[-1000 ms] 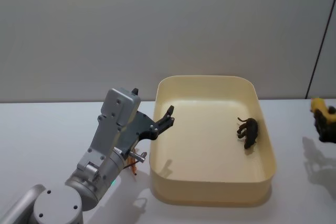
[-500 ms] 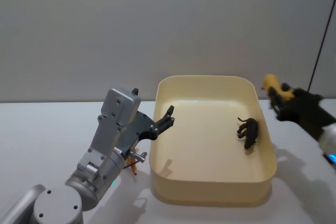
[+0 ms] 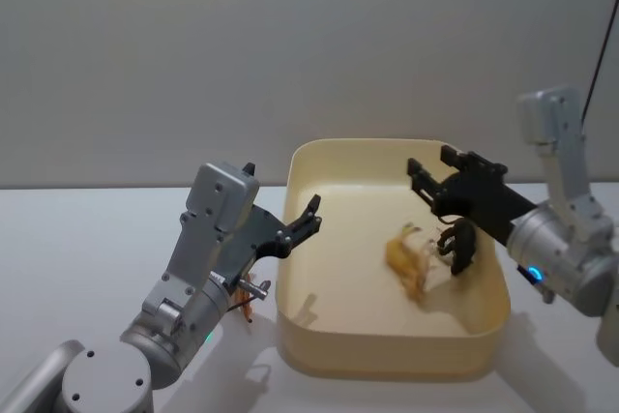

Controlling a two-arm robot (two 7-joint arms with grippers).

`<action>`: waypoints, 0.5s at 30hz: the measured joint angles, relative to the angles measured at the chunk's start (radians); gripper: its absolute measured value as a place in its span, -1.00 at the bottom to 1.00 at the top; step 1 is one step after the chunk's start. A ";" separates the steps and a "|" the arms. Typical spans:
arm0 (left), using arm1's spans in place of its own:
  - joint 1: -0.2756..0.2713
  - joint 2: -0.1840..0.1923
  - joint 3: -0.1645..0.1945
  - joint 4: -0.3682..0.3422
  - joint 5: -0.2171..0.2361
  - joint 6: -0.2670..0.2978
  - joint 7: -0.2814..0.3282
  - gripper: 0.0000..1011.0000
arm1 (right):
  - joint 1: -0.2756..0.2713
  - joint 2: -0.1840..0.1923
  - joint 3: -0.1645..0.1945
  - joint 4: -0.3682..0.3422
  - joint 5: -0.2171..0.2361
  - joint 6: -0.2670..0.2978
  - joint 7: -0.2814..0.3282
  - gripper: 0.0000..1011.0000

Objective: Pick up the toy alternately with two hands and place it into the central storage box.

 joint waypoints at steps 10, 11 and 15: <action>0.000 0.000 0.000 0.000 0.000 0.000 0.000 0.98 | 0.012 -0.006 -0.005 0.011 -0.004 -0.009 0.011 0.58; 0.000 0.000 0.000 0.000 0.000 0.000 0.000 0.98 | 0.009 -0.003 -0.003 0.007 -0.002 -0.010 0.010 0.61; 0.000 0.000 0.000 0.000 0.000 0.000 0.000 0.98 | -0.014 0.019 0.017 -0.027 0.029 -0.022 -0.008 0.82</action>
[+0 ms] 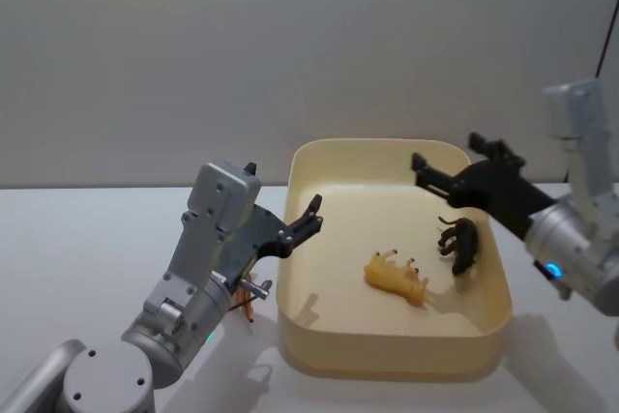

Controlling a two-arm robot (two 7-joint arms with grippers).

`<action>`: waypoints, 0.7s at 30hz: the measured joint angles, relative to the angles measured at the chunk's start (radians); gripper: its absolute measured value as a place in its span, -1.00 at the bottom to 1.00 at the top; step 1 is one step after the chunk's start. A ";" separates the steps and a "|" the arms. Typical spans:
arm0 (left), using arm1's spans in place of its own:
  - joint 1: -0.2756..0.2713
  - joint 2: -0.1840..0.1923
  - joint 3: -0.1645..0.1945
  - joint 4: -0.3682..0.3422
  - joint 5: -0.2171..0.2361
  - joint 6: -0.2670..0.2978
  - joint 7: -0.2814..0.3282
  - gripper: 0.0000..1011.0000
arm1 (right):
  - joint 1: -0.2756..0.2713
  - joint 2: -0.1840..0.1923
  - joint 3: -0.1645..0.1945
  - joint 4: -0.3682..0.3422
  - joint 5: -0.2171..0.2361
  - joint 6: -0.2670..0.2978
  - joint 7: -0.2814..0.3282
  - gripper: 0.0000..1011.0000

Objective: Pick up the toy alternately with two hands and place it into the central storage box.

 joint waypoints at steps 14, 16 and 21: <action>0.000 0.000 0.000 0.000 0.000 0.000 0.000 0.98 | -0.104 0.081 0.075 -0.139 0.117 -0.020 -0.073 0.98; 0.000 0.000 0.000 0.000 0.000 0.000 0.000 0.98 | -0.118 0.092 0.084 -0.157 0.131 -0.022 -0.081 0.98; 0.000 0.000 0.000 0.000 0.000 0.000 0.000 0.98 | -0.137 0.105 0.097 -0.182 0.151 -0.024 -0.094 0.98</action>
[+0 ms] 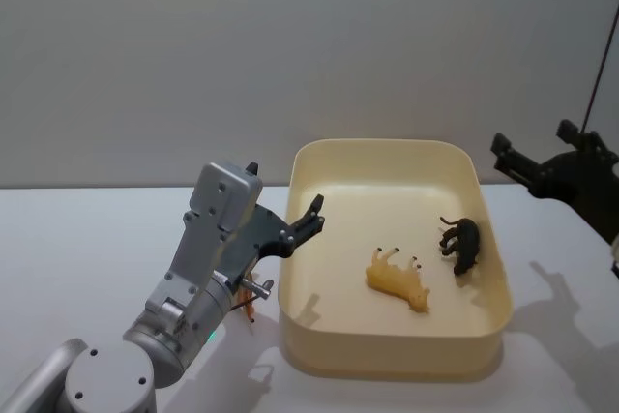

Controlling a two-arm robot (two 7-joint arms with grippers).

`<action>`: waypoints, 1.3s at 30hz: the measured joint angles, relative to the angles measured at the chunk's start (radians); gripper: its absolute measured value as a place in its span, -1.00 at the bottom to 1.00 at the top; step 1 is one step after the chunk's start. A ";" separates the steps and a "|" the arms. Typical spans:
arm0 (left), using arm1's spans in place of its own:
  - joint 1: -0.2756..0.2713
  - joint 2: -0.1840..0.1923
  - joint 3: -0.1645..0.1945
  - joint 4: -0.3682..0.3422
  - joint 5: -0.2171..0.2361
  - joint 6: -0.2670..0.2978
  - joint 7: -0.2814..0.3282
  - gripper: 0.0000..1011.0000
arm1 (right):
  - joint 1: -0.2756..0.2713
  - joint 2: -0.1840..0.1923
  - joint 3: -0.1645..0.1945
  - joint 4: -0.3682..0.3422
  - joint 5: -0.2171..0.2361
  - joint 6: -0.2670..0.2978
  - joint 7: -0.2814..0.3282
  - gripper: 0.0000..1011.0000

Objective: Pick up the toy alternately with two hands and place it into the central storage box.

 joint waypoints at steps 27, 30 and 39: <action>0.099 0.115 -0.075 -0.121 -0.197 0.175 0.100 0.98 | -0.039 0.029 0.026 -0.051 0.042 -0.004 -0.025 0.98; 0.102 0.126 -0.085 -0.121 -0.222 0.187 0.085 0.98 | -0.040 0.030 0.027 -0.052 0.043 -0.004 -0.025 0.98; 0.083 0.159 -0.119 -0.079 -0.285 0.229 -0.045 0.98 | -0.042 0.031 0.028 -0.055 0.045 -0.004 -0.026 0.98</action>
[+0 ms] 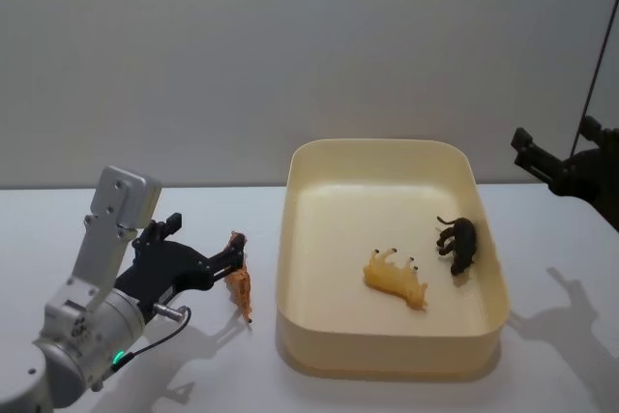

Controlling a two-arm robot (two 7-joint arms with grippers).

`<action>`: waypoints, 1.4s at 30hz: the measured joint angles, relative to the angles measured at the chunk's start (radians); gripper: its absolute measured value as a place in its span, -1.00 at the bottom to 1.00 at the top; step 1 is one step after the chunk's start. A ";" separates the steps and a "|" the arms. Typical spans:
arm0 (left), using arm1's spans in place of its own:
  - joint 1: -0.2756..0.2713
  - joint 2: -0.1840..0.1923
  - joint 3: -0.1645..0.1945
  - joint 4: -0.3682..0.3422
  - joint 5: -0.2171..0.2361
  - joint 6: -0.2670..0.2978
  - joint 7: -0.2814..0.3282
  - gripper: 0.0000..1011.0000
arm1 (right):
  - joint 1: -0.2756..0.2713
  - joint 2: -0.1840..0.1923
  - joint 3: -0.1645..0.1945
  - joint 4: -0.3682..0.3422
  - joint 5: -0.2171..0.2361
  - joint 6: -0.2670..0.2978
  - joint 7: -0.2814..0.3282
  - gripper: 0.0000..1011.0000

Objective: Pick up the toy alternately with two hands and place it into the central storage box.

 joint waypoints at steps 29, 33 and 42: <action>-0.171 -0.027 -0.025 0.278 -0.011 0.078 -0.368 0.98 | -0.002 0.001 0.001 -0.002 0.002 0.000 -0.001 0.98; -0.188 -0.036 -0.022 0.308 -0.014 0.088 -0.387 0.98 | -0.002 0.001 0.001 -0.002 0.002 0.000 -0.001 0.98; -0.227 -0.059 -0.014 0.371 -0.016 0.104 -0.422 0.98 | -0.002 0.001 0.001 -0.002 0.002 0.000 -0.001 0.98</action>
